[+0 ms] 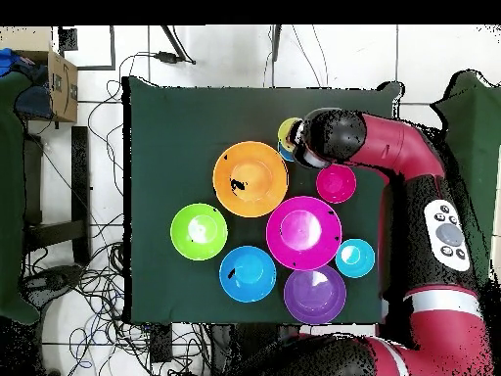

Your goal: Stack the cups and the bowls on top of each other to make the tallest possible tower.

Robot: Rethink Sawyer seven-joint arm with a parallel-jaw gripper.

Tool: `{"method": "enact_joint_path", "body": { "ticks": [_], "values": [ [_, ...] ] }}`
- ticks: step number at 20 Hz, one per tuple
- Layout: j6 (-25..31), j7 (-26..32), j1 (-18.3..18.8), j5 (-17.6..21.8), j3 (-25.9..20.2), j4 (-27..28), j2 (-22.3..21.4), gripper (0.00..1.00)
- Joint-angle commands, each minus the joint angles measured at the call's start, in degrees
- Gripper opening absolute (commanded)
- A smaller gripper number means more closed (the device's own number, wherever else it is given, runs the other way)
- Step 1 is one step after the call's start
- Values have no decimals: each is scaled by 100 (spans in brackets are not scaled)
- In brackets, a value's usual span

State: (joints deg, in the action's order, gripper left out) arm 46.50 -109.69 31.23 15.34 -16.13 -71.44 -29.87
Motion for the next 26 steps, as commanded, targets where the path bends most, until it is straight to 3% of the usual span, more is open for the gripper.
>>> {"method": "enact_joint_path", "body": {
  "ticks": [1, 26],
  "values": [
    [-283, 1090, 10, 455, -447, -503, 86, 0],
    [-651, 863, 66, 642, -511, -650, 233, 0]
  ]
}}
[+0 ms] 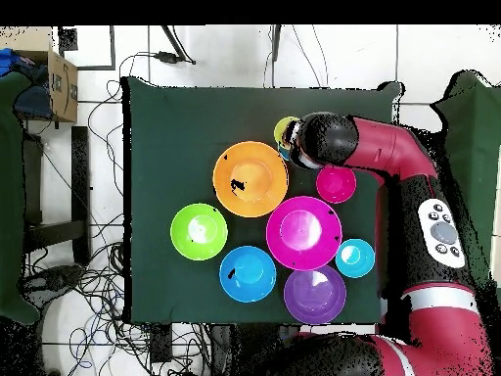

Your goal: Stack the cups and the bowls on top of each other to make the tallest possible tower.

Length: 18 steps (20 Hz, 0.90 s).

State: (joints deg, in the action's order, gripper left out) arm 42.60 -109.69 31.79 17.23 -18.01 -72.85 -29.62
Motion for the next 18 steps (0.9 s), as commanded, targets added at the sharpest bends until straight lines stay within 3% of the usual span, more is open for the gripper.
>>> {"method": "enact_joint_path", "body": {
  "ticks": [1, 18],
  "values": [
    [-270, 867, 14, 463, -318, -508, 215, 0],
    [-100, 951, 125, 422, -351, -643, 112, 0]
  ]
}}
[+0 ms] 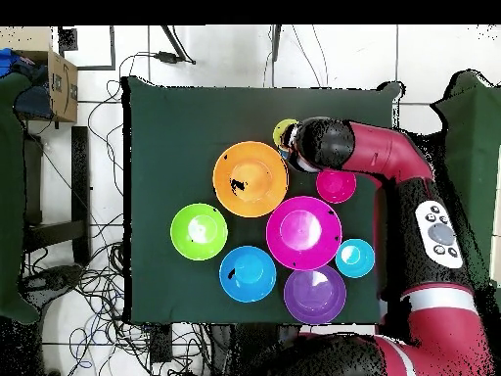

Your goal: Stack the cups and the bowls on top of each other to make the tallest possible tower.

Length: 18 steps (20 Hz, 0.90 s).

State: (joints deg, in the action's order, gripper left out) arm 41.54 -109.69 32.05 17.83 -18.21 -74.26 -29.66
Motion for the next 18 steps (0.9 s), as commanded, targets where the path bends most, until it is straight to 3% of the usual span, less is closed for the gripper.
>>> {"method": "enact_joint_path", "body": {
  "ticks": [1, 18],
  "values": [
    [7, 950, 101, 364, -330, -509, 109, 0],
    [45, 991, 160, 449, -333, -550, 57, 0]
  ]
}}
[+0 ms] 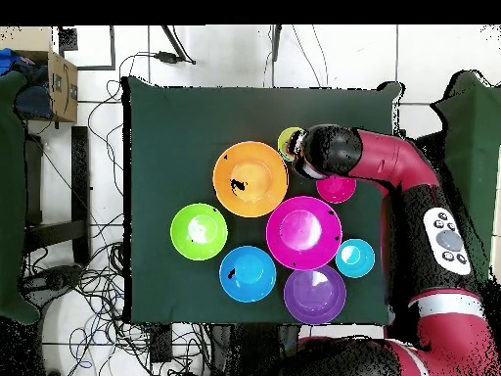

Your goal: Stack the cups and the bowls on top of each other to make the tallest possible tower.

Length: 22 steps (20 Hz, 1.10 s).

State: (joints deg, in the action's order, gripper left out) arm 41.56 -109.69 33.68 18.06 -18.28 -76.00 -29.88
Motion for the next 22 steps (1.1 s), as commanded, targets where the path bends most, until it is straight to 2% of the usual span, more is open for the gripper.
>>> {"method": "enact_joint_path", "body": {
  "ticks": [1, 15, 22],
  "values": [
    [27, 984, 1, 427, -332, -383, 85, 0],
    [-325, 865, 37, 470, -391, -457, 222, 0],
    [-326, 856, 42, 469, -394, -470, 227, 0]
  ]
}}
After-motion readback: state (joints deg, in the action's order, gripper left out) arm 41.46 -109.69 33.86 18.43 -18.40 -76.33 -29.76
